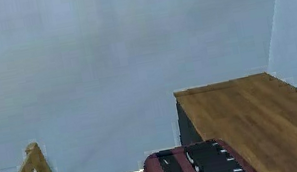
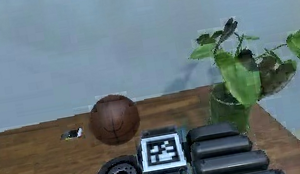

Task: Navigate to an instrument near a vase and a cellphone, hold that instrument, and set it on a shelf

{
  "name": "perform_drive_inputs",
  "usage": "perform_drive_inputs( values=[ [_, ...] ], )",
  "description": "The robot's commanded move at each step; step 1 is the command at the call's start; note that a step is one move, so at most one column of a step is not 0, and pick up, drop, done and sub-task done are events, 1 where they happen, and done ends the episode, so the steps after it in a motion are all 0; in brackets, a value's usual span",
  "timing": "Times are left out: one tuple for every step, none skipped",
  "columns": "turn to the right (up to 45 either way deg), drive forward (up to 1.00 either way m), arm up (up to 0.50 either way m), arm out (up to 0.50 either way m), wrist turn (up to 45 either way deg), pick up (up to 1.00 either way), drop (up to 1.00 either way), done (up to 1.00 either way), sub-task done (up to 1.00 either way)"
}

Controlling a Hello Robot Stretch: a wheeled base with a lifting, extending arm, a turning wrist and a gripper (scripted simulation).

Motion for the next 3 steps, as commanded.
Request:
perform_drive_inputs(
  values=[
    [-45.0, 0.00, 0.00, 0.00, 0.0, 0.00, 0.00, 0.00, 0.00],
    [-45.0, 0.00, 0.00, 0.00, 0.0, 0.00, 0.00, 0.00, 0.00],
    [-45.0, 0.00, 0.00, 0.00, 0.0, 0.00, 0.00, 0.00, 0.00]
  ],
)
